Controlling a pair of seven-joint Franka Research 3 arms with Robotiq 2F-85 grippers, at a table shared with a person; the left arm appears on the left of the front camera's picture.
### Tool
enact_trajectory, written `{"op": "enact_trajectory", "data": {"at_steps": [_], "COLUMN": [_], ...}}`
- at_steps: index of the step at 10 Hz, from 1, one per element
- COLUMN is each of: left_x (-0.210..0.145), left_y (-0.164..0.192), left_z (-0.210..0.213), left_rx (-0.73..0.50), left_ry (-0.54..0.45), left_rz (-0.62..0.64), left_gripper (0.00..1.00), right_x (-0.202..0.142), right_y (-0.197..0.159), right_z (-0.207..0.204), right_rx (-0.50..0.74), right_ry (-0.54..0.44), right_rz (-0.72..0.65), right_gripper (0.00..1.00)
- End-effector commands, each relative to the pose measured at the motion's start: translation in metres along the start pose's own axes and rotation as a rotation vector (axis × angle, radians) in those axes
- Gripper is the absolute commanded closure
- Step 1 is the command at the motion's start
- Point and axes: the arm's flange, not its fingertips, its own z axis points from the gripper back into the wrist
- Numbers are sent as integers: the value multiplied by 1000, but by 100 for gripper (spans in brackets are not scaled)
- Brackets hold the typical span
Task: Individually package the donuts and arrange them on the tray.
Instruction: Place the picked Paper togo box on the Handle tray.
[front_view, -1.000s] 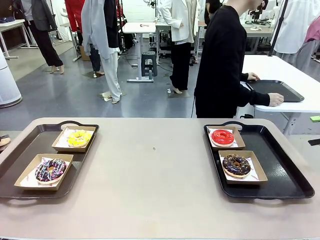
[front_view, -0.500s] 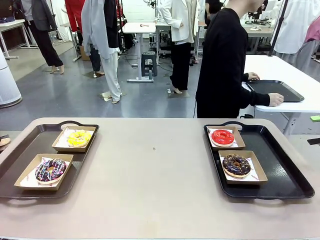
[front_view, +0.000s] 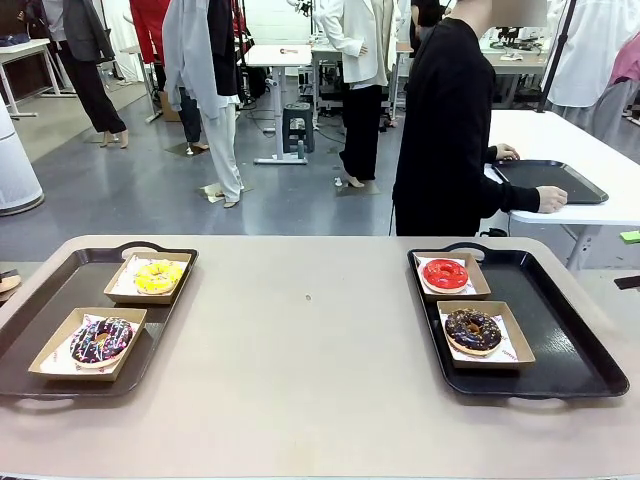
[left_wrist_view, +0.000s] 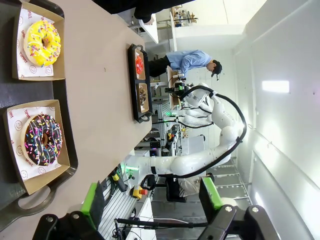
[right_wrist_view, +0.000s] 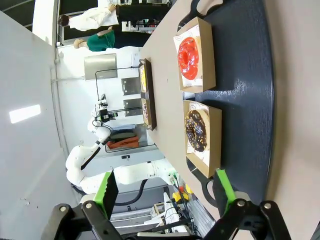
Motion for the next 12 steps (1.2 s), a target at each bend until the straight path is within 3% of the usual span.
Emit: {"op": "enact_trajectory", "data": {"at_steps": [1, 12], "left_x": [-1, -1], "left_y": [-2, -2], "left_z": [1, 1], "left_rx": [-6, -6], "left_ry": [-3, -3], "left_rz": [-8, -8], "left_gripper": [0, 0], "right_x": [-4, -4], "right_y": [2, 2], "right_z": [-1, -1], "right_rx": [-14, -14], "right_ry": [3, 3], "right_rz": [-20, -20], "right_gripper": [0, 0]}}
